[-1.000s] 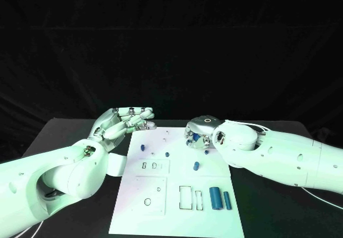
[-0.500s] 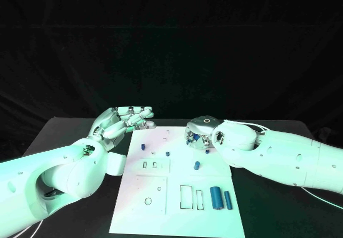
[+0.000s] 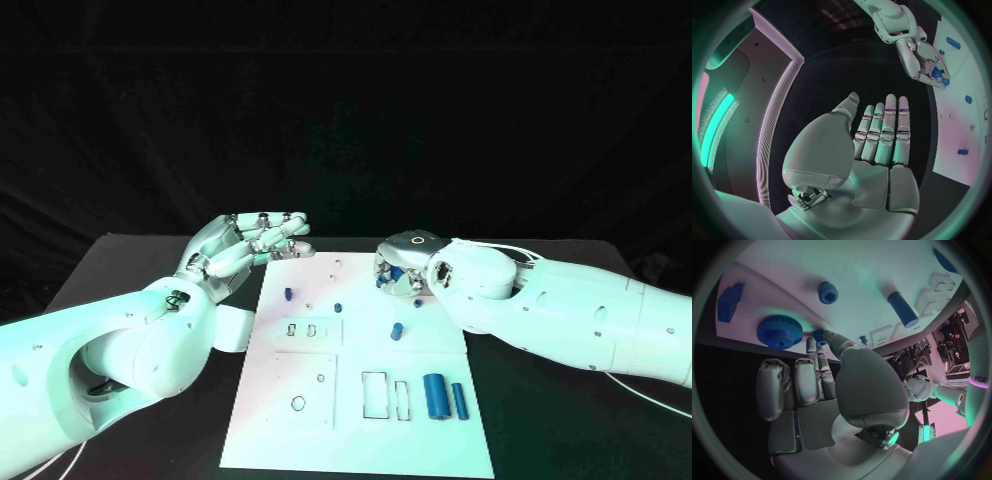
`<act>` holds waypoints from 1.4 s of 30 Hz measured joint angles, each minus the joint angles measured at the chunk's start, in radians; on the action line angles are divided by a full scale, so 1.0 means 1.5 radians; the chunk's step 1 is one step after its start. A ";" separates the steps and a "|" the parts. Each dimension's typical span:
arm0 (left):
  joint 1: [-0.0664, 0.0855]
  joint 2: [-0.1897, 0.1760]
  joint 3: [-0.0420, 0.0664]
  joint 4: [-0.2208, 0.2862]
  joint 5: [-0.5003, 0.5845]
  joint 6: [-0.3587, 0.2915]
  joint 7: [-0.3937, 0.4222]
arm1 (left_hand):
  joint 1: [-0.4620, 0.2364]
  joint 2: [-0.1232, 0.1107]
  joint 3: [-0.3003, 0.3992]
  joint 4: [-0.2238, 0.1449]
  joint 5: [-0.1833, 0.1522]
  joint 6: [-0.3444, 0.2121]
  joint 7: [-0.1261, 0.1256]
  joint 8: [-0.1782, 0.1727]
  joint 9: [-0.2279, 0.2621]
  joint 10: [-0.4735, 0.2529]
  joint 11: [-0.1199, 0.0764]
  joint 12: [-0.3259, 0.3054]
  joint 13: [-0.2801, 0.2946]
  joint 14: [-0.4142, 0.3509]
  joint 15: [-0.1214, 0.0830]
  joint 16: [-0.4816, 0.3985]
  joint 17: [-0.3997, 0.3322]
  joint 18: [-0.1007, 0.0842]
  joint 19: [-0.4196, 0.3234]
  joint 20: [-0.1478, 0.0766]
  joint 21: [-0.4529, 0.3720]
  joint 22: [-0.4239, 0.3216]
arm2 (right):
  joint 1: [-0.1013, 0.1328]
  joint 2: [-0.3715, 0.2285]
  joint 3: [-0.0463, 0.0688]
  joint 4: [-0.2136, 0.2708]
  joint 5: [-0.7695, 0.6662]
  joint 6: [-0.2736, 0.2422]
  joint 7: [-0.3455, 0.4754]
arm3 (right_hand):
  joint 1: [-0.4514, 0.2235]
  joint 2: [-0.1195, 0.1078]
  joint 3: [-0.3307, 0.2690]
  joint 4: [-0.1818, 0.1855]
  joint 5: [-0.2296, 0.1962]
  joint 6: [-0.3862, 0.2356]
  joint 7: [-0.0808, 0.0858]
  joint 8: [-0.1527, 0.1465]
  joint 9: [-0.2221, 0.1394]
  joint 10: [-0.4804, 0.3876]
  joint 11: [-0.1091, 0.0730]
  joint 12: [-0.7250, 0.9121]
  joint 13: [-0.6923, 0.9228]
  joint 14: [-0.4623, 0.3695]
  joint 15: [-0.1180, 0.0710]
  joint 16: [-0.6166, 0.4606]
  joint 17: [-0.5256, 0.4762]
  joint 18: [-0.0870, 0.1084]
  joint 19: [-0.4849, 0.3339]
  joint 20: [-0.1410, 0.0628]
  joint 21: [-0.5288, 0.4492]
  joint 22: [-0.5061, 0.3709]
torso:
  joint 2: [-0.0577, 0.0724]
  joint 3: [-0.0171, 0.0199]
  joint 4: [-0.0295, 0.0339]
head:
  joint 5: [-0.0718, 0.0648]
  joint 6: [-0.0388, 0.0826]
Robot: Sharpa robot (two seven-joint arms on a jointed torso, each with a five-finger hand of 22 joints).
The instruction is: Assemble the parts on the task board
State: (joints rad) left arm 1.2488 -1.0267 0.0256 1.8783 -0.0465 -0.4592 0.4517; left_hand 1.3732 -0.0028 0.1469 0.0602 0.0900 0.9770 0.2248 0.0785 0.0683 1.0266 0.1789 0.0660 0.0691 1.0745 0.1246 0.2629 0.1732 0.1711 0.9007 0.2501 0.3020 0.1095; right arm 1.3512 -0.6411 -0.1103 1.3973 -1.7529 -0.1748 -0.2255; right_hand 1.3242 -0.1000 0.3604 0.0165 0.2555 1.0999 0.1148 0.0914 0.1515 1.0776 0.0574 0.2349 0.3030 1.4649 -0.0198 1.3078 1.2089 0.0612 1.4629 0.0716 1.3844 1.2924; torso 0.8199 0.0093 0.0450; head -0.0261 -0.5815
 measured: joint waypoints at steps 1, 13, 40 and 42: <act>0.000 0.000 0.000 0.000 0.000 0.000 0.000 | 0.000 0.000 0.000 0.000 0.000 0.000 0.000 0.000 0.000 0.000 0.000 0.000 0.000 0.000 0.000 0.000 0.000 0.000 0.000 0.000 0.000 0.000 | 0.000 0.000 0.000 -0.001 0.000 0.000 0.000 | 0.000 0.000 0.000 0.000 0.000 0.000 0.000 0.000 0.000 0.000 0.000 0.000 0.000 0.000 0.000 0.000 0.000 0.000 0.000 0.000 0.000 0.000 | 0.000 0.0000 0.0003 | 0.000 0.000; 0.004 -0.003 0.000 0.002 0.004 0.003 -0.003 | 0.000 0.000 0.000 0.000 0.000 -0.002 0.002 0.000 0.000 -0.003 -0.002 0.000 0.000 0.000 0.000 0.000 0.000 0.000 0.000 0.000 0.000 -0.001 | 0.000 0.000 -0.001 0.000 0.001 -0.011 0.000 | 0.004 0.004 0.012 -0.007 0.000 0.017 -0.005 0.008 0.009 0.014 -0.005 -0.001 -0.002 0.002 -0.002 0.003 0.000 0.000 0.000 0.000 0.002 0.003 | 0.001 0.0003 0.0010 | 0.005 -0.003; 0.005 0.003 0.000 0.000 0.010 0.005 -0.005 | 0.000 0.000 0.004 -0.004 0.000 -0.002 0.002 0.000 0.000 -0.002 -0.002 0.000 0.000 -0.005 0.000 -0.005 0.000 0.000 -0.005 0.000 -0.003 -0.002 | 0.002 0.061 0.002 -0.041 0.008 -0.176 -0.017 | 0.011 0.003 0.031 -0.015 0.019 0.022 -0.003 0.005 0.020 0.022 -0.002 -0.007 -0.011 0.002 -0.002 0.003 0.000 0.000 0.000 0.000 0.005 0.006 | 0.002 0.0001 0.0030 | 0.007 0.009; 0.005 0.003 0.000 0.000 0.010 0.005 -0.005 | 0.000 0.000 0.004 -0.004 0.000 -0.002 0.002 0.000 0.000 -0.002 -0.002 0.000 0.000 -0.005 0.000 -0.005 0.000 0.000 -0.005 0.000 -0.003 -0.002 | 0.002 0.068 0.002 -0.050 0.011 -0.179 -0.016 | 0.011 0.003 0.031 -0.015 0.019 0.022 -0.003 0.005 0.020 0.024 0.000 -0.007 -0.011 0.002 -0.002 0.005 0.000 0.000 0.000 0.000 0.005 0.006 | 0.003 0.0001 0.0035 | 0.007 0.009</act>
State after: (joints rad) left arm 1.2557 -1.0223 0.0257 1.8788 -0.0312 -0.4514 0.4443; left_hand 1.3732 -0.0028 0.1523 0.0548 0.0900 0.9735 0.2283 0.0786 0.0684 1.0229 0.1755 0.0660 0.0693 1.0674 0.1246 0.2561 0.1736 0.1712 0.8934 0.2500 0.2981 0.1063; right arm 1.3547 -0.5388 -0.1078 1.3216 -1.7371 -0.4428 -0.2496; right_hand 1.3402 -0.0953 0.4075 -0.0055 0.2836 1.1329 0.1102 0.0990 0.1816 1.1135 0.0572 0.2240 0.2871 1.4685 -0.0234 1.3158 1.2083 0.0613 1.4630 0.0716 1.3921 1.3008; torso 0.8241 0.0095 0.0501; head -0.0163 -0.5679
